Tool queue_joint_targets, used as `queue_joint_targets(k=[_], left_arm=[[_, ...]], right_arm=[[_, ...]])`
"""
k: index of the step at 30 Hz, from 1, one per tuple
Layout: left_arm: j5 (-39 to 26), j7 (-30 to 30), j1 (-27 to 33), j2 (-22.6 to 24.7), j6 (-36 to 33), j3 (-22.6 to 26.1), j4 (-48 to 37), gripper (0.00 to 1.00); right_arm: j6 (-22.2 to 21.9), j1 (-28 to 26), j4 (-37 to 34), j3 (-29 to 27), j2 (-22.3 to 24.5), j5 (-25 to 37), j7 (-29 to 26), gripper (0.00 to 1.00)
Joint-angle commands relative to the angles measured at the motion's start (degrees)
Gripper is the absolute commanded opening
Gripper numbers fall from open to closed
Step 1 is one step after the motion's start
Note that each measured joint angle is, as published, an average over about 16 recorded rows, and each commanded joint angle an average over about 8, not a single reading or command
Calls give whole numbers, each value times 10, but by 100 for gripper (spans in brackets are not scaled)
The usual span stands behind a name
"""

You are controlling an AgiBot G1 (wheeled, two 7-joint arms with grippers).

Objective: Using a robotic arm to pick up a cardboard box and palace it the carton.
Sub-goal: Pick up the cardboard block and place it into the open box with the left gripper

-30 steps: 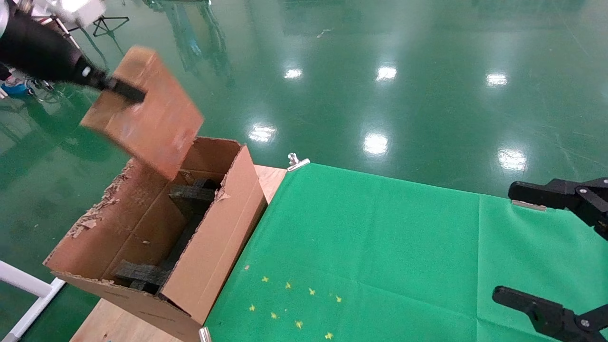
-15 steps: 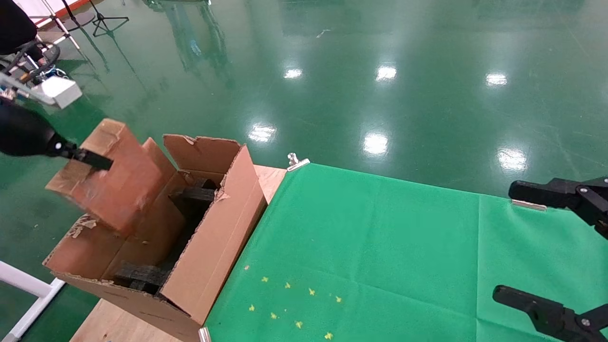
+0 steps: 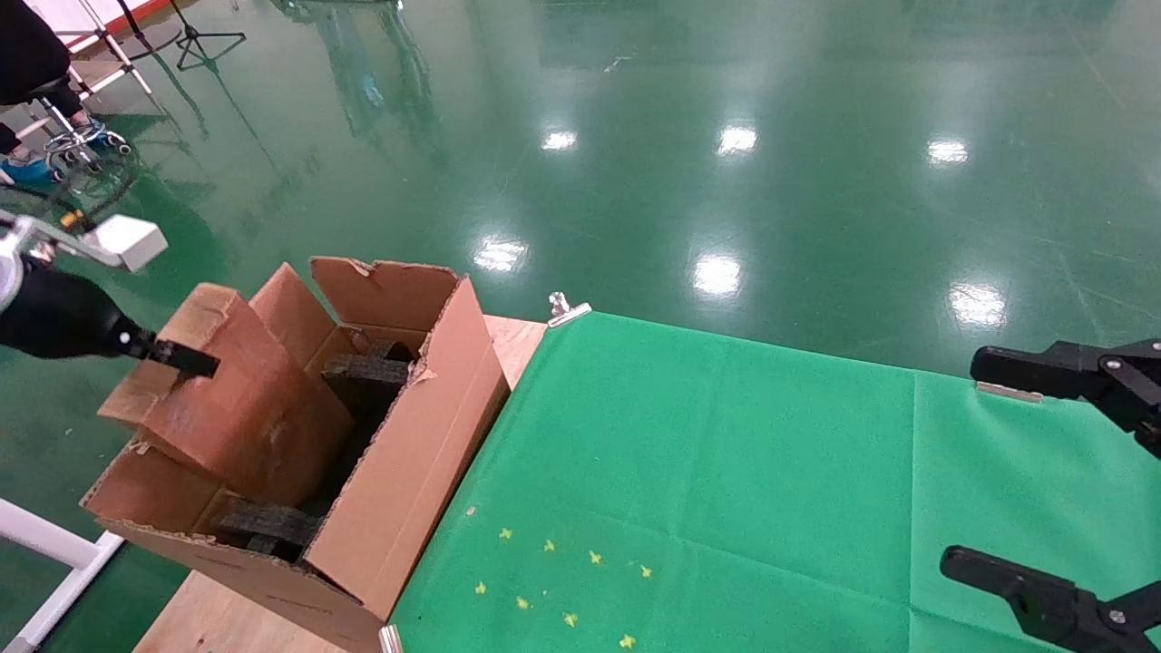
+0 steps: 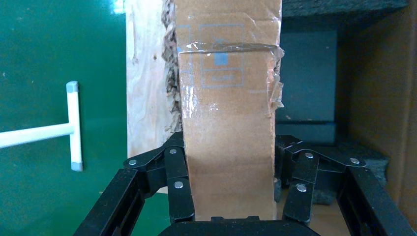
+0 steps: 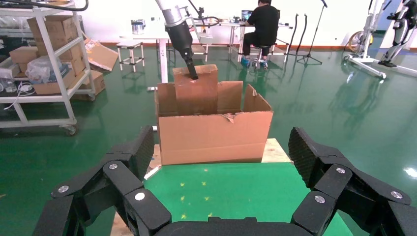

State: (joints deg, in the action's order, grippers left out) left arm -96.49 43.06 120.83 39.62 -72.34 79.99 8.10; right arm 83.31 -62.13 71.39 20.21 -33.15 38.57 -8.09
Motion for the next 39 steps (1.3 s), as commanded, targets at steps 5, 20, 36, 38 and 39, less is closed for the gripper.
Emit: queue_joint_targets(k=[5, 20, 36, 38, 39], left_arm=[[6, -13, -29, 9, 24, -3, -25, 0], [19, -22, -84, 33, 55, -10, -61, 0], [34, -11, -148, 61, 95, -20, -76, 0], [35, -10, -154, 64, 104, -21, -77, 0], [36, -9, -157, 65, 110, -22, -78, 0]], right_arm=[[0, 0, 0, 0, 0, 0, 0, 100], [0, 0, 0, 0, 0, 0, 0, 100], [0, 0, 0, 0, 0, 0, 0, 100], [0, 0, 0, 0, 0, 0, 0, 100], [0, 0, 0, 0, 0, 0, 0, 100]])
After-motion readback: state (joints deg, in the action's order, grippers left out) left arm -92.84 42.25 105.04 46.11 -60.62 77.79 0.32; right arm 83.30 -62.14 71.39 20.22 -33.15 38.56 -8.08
